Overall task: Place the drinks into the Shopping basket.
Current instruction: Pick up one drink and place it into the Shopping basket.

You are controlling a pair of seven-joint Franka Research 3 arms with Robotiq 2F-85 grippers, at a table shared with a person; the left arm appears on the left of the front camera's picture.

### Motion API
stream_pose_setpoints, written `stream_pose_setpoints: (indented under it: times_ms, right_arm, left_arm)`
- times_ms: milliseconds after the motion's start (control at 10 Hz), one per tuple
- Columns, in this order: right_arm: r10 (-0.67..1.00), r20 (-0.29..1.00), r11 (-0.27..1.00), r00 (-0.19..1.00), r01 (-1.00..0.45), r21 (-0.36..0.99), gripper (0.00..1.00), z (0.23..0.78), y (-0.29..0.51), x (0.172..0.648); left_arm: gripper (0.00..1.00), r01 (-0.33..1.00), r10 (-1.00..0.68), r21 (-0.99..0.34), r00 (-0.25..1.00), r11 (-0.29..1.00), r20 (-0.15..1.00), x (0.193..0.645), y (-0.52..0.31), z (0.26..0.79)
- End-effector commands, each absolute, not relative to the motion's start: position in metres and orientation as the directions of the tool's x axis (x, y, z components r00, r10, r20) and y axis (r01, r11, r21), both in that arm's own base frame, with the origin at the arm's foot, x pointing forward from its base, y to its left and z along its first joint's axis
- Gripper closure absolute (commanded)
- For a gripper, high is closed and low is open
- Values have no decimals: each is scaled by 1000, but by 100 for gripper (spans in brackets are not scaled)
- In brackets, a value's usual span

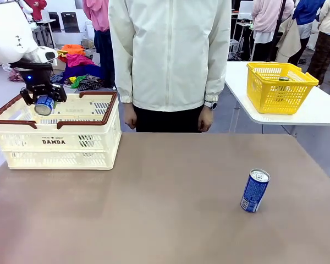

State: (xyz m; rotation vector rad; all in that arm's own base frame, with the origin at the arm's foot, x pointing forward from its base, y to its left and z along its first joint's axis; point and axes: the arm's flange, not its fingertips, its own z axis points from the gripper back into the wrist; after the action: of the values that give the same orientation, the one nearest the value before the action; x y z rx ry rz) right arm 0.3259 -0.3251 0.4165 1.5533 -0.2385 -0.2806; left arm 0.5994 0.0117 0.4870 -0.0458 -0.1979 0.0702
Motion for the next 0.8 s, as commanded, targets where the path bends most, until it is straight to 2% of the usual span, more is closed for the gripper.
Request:
stream_pose_setpoints:
  times_ms: [0,200,500,700]
  right_arm:
    - [-314,-29,-3,949,29,1000,0,419,-325,324]
    - [-314,-29,-3,949,29,1000,0,419,-325,324]
    - [-314,-29,-3,949,29,1000,0,419,-325,324]
    - [-314,-29,-3,949,29,1000,0,419,-325,324]
  left_arm:
    - [100,-62,69,-38,973,997,220,596,15,500]
    - [100,-62,69,-38,973,997,220,596,15,500]
    - [100,-18,22,-18,978,1000,209,598,14,469]
    - [100,-70,69,-4,968,998,242,587,25,443]
